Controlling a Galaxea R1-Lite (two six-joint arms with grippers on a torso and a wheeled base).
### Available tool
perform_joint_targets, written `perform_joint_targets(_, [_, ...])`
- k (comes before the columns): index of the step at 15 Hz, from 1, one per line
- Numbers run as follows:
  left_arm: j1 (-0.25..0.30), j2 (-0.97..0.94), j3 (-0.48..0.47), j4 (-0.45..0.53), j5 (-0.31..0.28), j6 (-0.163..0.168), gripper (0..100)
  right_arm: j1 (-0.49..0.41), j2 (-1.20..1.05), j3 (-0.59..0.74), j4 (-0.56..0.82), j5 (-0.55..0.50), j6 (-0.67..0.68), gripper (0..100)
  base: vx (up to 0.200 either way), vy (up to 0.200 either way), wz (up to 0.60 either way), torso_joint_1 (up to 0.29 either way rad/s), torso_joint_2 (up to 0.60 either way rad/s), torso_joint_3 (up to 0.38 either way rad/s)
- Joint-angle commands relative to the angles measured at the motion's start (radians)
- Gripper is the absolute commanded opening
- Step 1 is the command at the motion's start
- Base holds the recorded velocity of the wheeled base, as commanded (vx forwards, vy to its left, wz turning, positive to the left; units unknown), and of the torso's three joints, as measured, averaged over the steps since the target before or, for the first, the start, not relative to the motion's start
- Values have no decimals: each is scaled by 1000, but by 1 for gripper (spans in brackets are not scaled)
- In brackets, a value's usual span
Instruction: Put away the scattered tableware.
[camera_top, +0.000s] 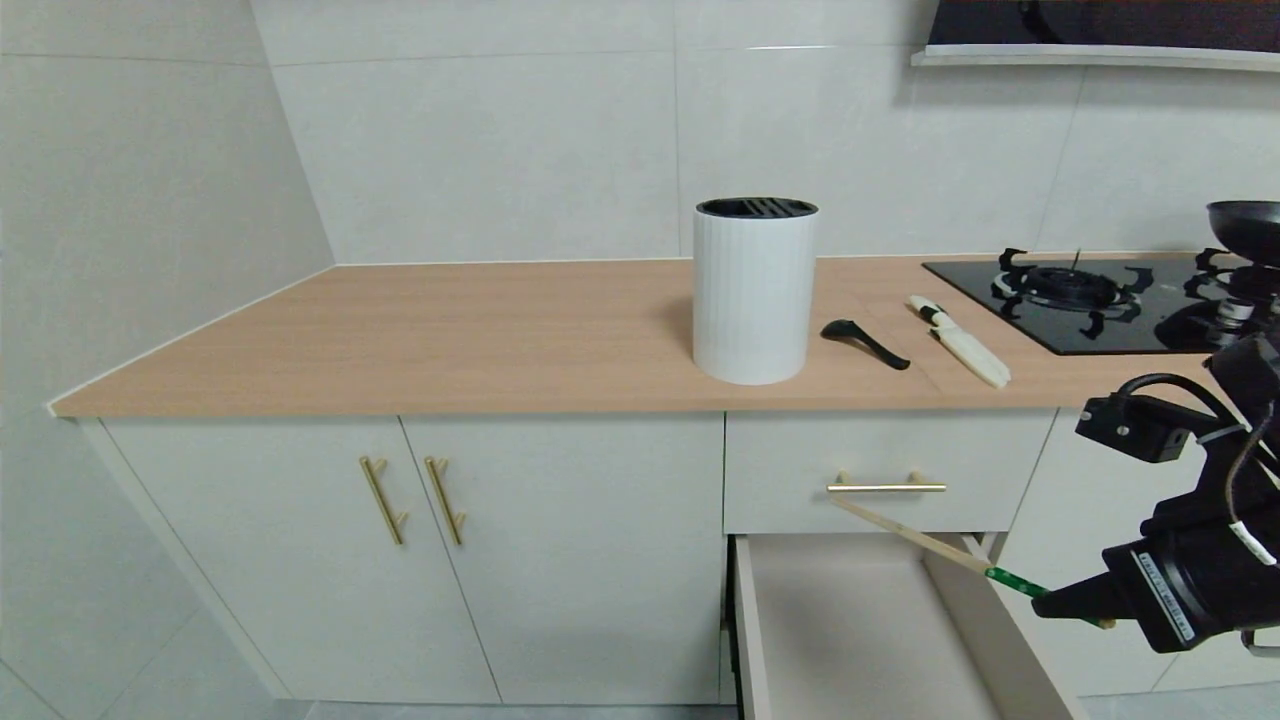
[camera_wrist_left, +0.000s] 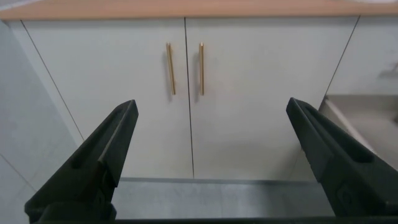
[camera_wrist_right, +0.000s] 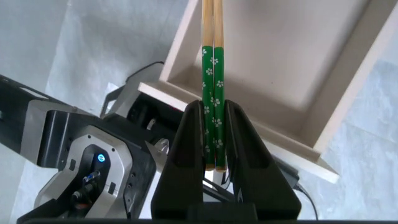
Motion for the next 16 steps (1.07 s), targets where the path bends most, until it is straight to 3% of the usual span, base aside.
perform_joint_targets(1, [0,0,0,0,1,0,100,0,15,1,1,1,0,0,0,0,0,-188,486,300])
perform_joint_targets(12, [0,0,0,0,1,0,100,8,35,7,1,1,0,0,0,0,0,-136,455,306])
perform_joint_targets(16, [0,0,0,0,1,0,100,9,44,5,1,1,0,0,0,0,0,-25,110,93])
